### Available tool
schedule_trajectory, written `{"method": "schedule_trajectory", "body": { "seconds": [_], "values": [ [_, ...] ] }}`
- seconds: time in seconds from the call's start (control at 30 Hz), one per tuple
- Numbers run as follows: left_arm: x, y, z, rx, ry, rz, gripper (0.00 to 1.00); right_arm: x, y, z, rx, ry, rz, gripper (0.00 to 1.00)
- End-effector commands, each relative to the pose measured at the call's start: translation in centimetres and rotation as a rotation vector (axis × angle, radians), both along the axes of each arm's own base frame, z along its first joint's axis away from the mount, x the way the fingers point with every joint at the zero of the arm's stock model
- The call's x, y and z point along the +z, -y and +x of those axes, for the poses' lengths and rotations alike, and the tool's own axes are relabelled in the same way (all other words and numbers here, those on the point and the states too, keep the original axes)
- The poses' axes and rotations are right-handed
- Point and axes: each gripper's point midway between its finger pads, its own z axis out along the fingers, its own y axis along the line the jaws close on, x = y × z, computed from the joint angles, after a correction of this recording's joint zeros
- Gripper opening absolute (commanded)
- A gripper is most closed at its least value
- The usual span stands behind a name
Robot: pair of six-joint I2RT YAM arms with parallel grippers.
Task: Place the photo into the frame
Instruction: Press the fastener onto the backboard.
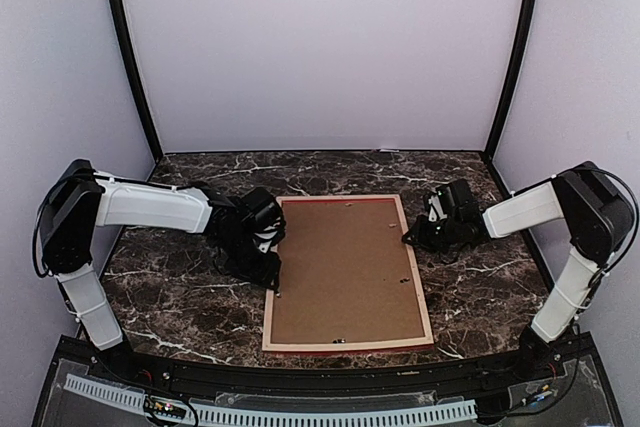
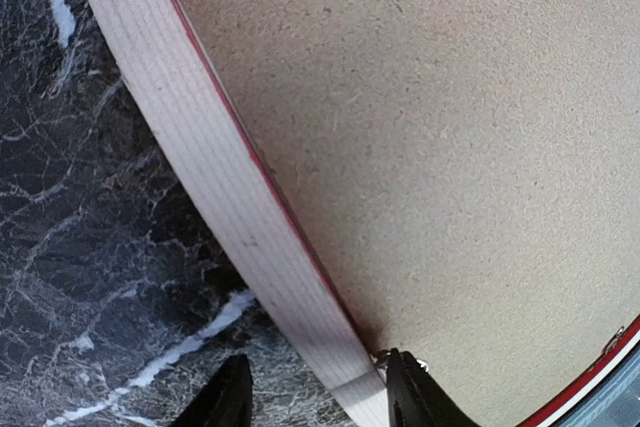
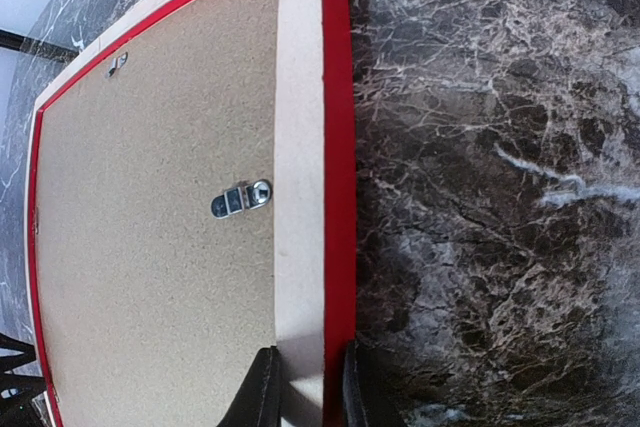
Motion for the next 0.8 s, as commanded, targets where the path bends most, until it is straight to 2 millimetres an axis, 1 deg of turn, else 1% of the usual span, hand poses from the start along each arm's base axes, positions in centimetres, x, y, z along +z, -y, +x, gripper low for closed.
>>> {"method": "schedule_trajectory", "body": {
  "seconds": [0.0,0.2,0.37,0.63,0.77],
  "values": [
    [1.3,0.0,0.1,-0.013,-0.002,-0.005,0.49,-4.3,1.2,-3.5,-0.013,-0.196,-0.040,0.00],
    [1.3,1.4,0.4,-0.007,-0.010,-0.060,0.59,-4.3,1.2,-3.6,-0.012,-0.196,-0.039,0.00],
    [0.3,1.6,0.3,-0.006,-0.034,-0.056,0.63,-4.3,1.2,-3.6,-0.010,-0.195,-0.040,0.00],
    [-0.7,1.2,-0.1,-0.013,-0.049,-0.024,0.64,-4.5,1.2,-3.7,-0.008,-0.200,-0.040,0.00],
    [-1.0,0.6,-0.7,-0.013,-0.061,-0.006,0.59,-4.6,1.2,-3.8,-0.006,-0.202,-0.039,0.00]
  ]
}}
